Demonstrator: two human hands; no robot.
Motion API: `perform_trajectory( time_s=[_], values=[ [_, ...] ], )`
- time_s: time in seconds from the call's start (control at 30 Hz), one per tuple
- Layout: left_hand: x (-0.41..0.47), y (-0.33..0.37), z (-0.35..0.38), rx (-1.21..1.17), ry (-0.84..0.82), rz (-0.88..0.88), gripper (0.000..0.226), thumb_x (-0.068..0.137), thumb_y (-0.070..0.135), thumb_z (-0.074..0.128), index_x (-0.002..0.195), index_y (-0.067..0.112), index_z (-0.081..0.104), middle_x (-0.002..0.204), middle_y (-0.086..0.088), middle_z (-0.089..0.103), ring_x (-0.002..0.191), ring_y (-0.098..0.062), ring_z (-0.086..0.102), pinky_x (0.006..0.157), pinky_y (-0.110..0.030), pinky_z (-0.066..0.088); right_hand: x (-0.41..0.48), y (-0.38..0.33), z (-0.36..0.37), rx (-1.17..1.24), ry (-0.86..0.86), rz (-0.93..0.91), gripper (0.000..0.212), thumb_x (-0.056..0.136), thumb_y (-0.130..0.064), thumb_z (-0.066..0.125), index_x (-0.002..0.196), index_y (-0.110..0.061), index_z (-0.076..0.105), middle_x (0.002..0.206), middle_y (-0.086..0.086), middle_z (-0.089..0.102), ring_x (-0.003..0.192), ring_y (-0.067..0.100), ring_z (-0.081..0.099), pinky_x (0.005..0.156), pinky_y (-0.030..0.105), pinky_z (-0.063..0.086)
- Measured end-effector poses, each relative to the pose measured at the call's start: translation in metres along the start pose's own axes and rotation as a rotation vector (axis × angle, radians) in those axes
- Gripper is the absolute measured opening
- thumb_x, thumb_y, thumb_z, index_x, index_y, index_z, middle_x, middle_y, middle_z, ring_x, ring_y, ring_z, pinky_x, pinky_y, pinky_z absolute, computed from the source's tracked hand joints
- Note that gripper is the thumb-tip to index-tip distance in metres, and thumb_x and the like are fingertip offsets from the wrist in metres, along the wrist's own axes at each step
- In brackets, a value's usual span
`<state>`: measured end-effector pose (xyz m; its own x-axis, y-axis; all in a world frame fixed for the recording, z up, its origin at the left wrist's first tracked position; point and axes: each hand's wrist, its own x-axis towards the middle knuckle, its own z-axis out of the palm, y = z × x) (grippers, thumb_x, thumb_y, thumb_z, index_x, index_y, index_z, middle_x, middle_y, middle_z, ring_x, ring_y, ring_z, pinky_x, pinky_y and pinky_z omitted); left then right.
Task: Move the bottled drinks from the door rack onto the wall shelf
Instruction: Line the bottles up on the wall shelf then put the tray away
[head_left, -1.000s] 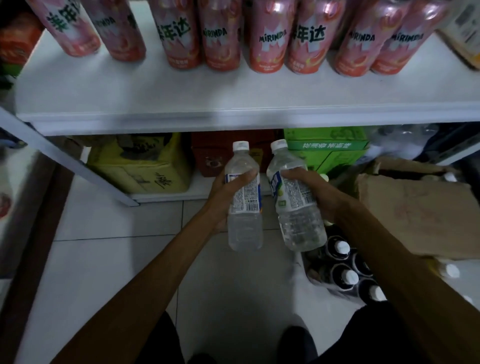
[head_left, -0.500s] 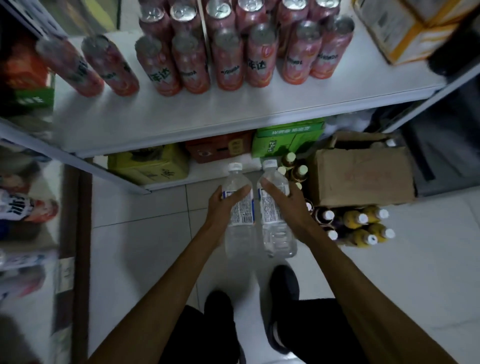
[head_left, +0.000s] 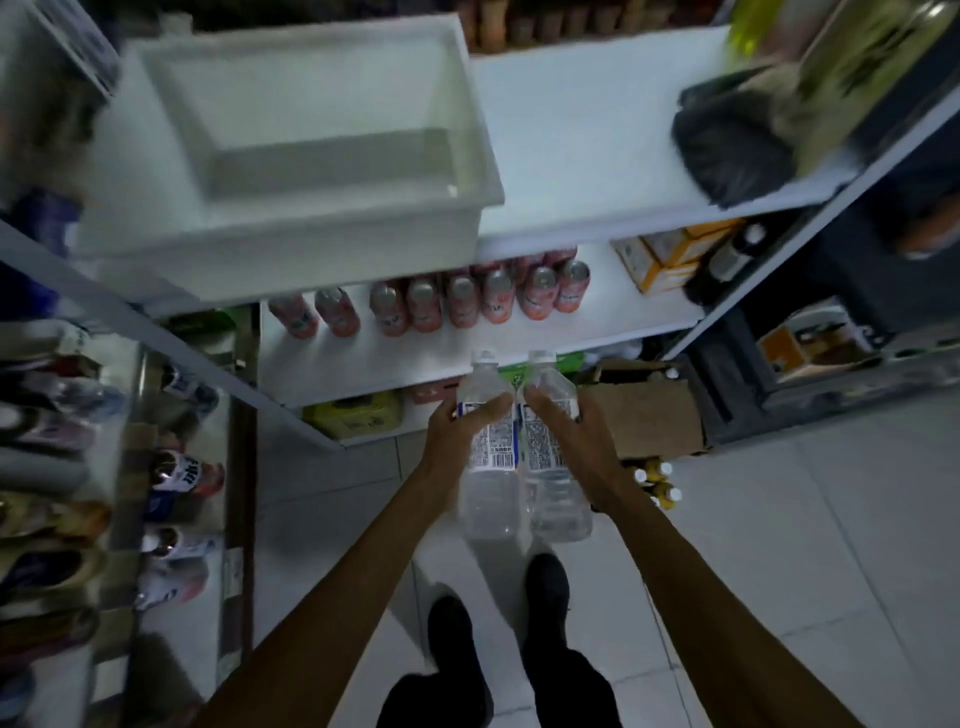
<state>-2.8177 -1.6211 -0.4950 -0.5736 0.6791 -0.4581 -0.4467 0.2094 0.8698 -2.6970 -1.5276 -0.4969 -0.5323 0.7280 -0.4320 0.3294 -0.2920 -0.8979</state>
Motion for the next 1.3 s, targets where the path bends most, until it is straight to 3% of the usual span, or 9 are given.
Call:
perform_trajectory(
  time_s=[0.13, 0.23, 0.37, 0.53, 0.67, 0.83, 1.07, 1.2, 1.3],
  values=[
    [-0.043, 0.094, 0.016, 0.008, -0.05, 0.052, 0.03, 0.082, 0.013, 0.073, 0.112, 0.013, 0.068, 0.102, 0.003, 0.074, 0.091, -0.007, 0.068, 0.073, -0.013, 0.049, -0.055, -0.104, -0.007, 0.025, 0.02, -0.072, 0.054, 0.085, -0.051, 0.067, 0.13, -0.026, 0.05, 0.114, -0.024, 0.057, 0.112, 0.004, 0.056, 0.096, 0.027, 0.044],
    [-0.067, 0.162, 0.029, -0.005, -0.1, 0.135, 0.042, 0.076, 0.02, 0.079, 0.115, 0.008, 0.068, 0.109, -0.011, 0.072, 0.1, -0.024, 0.069, 0.086, -0.036, 0.054, -0.081, -0.172, -0.014, 0.048, 0.053, -0.141, 0.041, 0.093, -0.034, 0.063, 0.126, -0.029, 0.04, 0.097, -0.028, 0.047, 0.084, -0.012, 0.052, 0.075, 0.005, 0.043],
    [-0.098, 0.237, 0.044, 0.011, -0.121, 0.296, 0.055, 0.068, 0.038, 0.08, 0.115, 0.013, 0.067, 0.112, -0.015, 0.07, 0.106, -0.035, 0.066, 0.096, -0.056, 0.049, -0.098, -0.247, -0.017, -0.009, 0.055, -0.284, 0.056, 0.079, -0.06, 0.069, 0.12, -0.027, 0.05, 0.116, -0.007, 0.06, 0.105, 0.006, 0.059, 0.084, 0.026, 0.047],
    [-0.138, 0.306, 0.051, 0.004, -0.178, 0.427, 0.036, 0.075, 0.032, 0.074, 0.108, 0.019, 0.068, 0.112, -0.02, 0.068, 0.104, -0.038, 0.065, 0.092, -0.054, 0.052, -0.119, -0.318, -0.017, 0.001, 0.0, -0.396, 0.058, 0.073, -0.066, 0.071, 0.114, -0.026, 0.055, 0.11, -0.008, 0.062, 0.102, 0.011, 0.062, 0.083, 0.034, 0.053],
    [-0.173, 0.352, 0.048, 0.04, -0.073, 0.508, 0.013, 0.08, 0.024, 0.071, 0.093, 0.026, 0.07, 0.086, -0.003, 0.074, 0.078, -0.019, 0.071, 0.067, -0.035, 0.056, -0.134, -0.361, -0.001, 0.022, -0.062, -0.482, 0.068, 0.066, -0.072, 0.071, 0.114, -0.027, 0.057, 0.11, -0.003, 0.066, 0.102, 0.018, 0.066, 0.09, 0.045, 0.055],
    [-0.214, 0.392, 0.027, 0.061, 0.096, 0.633, 0.05, 0.071, 0.033, 0.08, 0.116, 0.016, 0.067, 0.107, -0.002, 0.074, 0.103, -0.021, 0.068, 0.092, -0.041, 0.052, -0.158, -0.412, 0.027, 0.037, -0.233, -0.552, 0.083, 0.058, -0.074, 0.074, 0.124, -0.028, 0.053, 0.12, -0.005, 0.065, 0.108, 0.014, 0.064, 0.095, 0.042, 0.052],
    [-0.277, 0.425, -0.023, -0.035, 0.397, 0.742, 0.05, 0.072, 0.016, 0.082, 0.118, 0.009, 0.064, 0.1, -0.007, 0.074, 0.092, -0.026, 0.071, 0.075, -0.033, 0.057, -0.199, -0.454, 0.091, 0.064, -0.478, -0.636, 0.057, 0.073, -0.042, 0.082, 0.119, -0.017, 0.058, 0.108, 0.005, 0.07, 0.097, 0.022, 0.07, 0.081, 0.04, 0.059],
    [-0.315, 0.432, -0.059, -0.098, 0.531, 0.752, 0.076, 0.051, 0.032, 0.092, 0.118, 0.008, 0.063, 0.099, -0.013, 0.073, 0.086, -0.029, 0.072, 0.07, -0.039, 0.058, -0.226, -0.47, 0.134, 0.062, -0.601, -0.64, 0.05, 0.075, -0.03, 0.083, 0.114, -0.01, 0.059, 0.104, 0.011, 0.071, 0.092, 0.026, 0.071, 0.077, 0.039, 0.061],
    [-0.342, 0.439, -0.09, -0.089, 0.618, 0.764, 0.058, 0.061, 0.026, 0.089, 0.11, 0.01, 0.062, 0.09, -0.013, 0.072, 0.068, -0.023, 0.072, 0.055, -0.032, 0.056, -0.238, -0.48, 0.168, 0.022, -0.674, -0.667, 0.056, 0.067, -0.032, 0.089, 0.113, -0.014, 0.062, 0.102, 0.006, 0.073, 0.091, 0.022, 0.071, 0.081, 0.041, 0.059]
  ],
)
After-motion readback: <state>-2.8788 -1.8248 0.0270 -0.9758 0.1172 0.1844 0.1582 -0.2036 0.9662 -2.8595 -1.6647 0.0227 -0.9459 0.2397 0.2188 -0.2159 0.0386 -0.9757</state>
